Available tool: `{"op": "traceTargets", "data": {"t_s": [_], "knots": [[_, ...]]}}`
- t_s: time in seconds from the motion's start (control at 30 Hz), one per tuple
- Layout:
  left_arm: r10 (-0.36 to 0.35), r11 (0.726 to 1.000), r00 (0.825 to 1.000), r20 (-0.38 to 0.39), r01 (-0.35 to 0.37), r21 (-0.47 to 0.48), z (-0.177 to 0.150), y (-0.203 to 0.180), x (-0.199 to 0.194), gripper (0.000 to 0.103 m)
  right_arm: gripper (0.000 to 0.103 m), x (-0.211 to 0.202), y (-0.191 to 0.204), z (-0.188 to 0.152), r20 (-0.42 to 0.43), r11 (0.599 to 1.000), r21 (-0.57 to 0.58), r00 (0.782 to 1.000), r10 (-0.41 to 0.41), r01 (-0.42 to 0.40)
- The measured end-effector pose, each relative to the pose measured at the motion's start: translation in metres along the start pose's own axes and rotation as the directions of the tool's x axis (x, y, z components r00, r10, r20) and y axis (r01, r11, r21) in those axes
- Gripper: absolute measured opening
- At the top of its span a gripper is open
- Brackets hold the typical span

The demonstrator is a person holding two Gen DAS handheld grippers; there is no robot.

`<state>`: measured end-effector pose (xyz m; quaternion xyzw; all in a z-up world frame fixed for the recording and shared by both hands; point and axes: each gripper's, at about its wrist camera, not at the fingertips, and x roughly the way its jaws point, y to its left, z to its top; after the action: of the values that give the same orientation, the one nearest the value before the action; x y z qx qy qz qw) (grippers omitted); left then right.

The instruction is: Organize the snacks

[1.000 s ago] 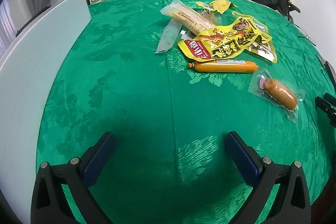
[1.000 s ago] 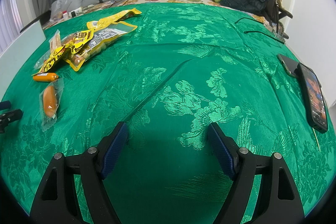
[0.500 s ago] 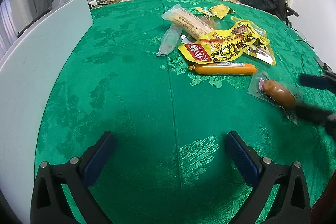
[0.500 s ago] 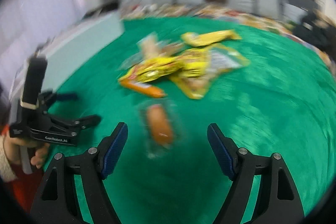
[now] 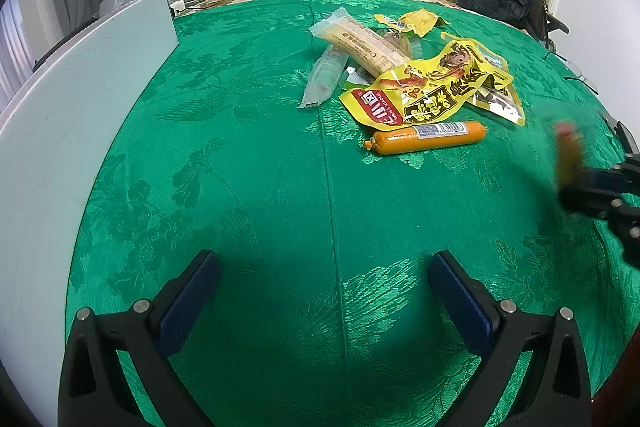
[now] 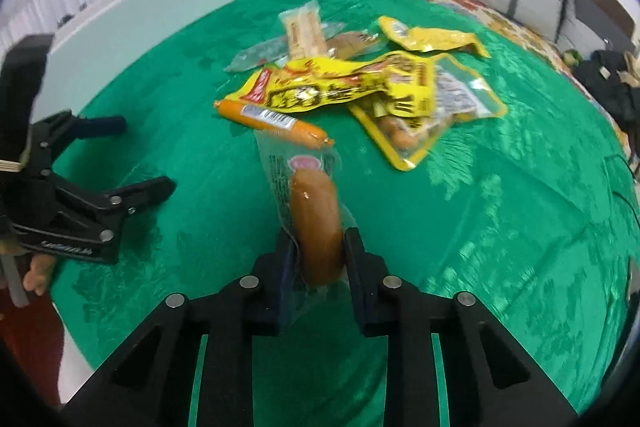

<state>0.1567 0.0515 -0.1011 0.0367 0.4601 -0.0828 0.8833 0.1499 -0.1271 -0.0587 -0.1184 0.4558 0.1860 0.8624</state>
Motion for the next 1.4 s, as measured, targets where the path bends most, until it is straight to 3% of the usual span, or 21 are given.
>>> {"op": "traceTargets", "data": {"t_s": [0.2,0.3,0.37,0.47,0.53,0.57,0.63,0.73,0.9,1.4], "knots": [[0.001,1.0,1.0,-0.001,-0.001,0.0,0.0,0.0,0.0,0.103,0.023,-0.022,-0.04,-0.016,0.076,0.983,0.157,0.991,-0.113,0.1],[0.0,1.0,1.0,0.0,0.0,0.0,0.0,0.0,0.0,0.103,0.023,-0.03,-0.069,-0.025,0.099,0.947,0.272,0.973,-0.207,0.173],[0.0,1.0,1.0,0.0,0.0,0.0,0.0,0.0,0.0,0.103,0.023,-0.029,-0.091,-0.034,0.088,0.92,0.349,0.971,-0.222,0.178],[0.0,1.0,1.0,0.0,0.0,0.0,0.0,0.0,0.0,0.103,0.039,-0.025,-0.113,-0.05,0.081,0.89,0.434,0.977,-0.197,0.143],[0.0,1.0,1.0,0.0,0.0,0.0,0.0,0.0,0.0,0.103,0.06,-0.022,-0.122,-0.057,0.082,0.878,0.462,0.98,-0.183,0.125],[0.0,1.0,1.0,0.0,0.0,0.0,0.0,0.0,0.0,0.103,0.064,-0.021,-0.124,-0.061,0.087,0.873,0.473,0.979,-0.182,0.12],[0.001,1.0,1.0,0.0,-0.001,0.0,0.0,0.0,0.0,0.103,0.068,-0.022,-0.124,-0.063,0.103,0.876,0.469,0.978,-0.182,0.113],[0.001,1.0,1.0,0.0,-0.001,0.0,0.0,0.0,0.0,0.103,0.078,-0.016,-0.116,-0.058,0.078,0.892,0.429,0.978,-0.192,0.141],[0.002,1.0,1.0,-0.001,-0.002,0.0,0.0,-0.001,0.001,0.103,0.085,-0.007,-0.106,-0.054,0.03,0.909,0.364,0.973,-0.231,0.204],[0.008,1.0,1.0,0.0,-0.008,-0.004,-0.001,0.003,0.0,0.103,0.087,-0.009,-0.109,-0.057,0.03,0.91,0.361,0.973,-0.227,0.202]]}}
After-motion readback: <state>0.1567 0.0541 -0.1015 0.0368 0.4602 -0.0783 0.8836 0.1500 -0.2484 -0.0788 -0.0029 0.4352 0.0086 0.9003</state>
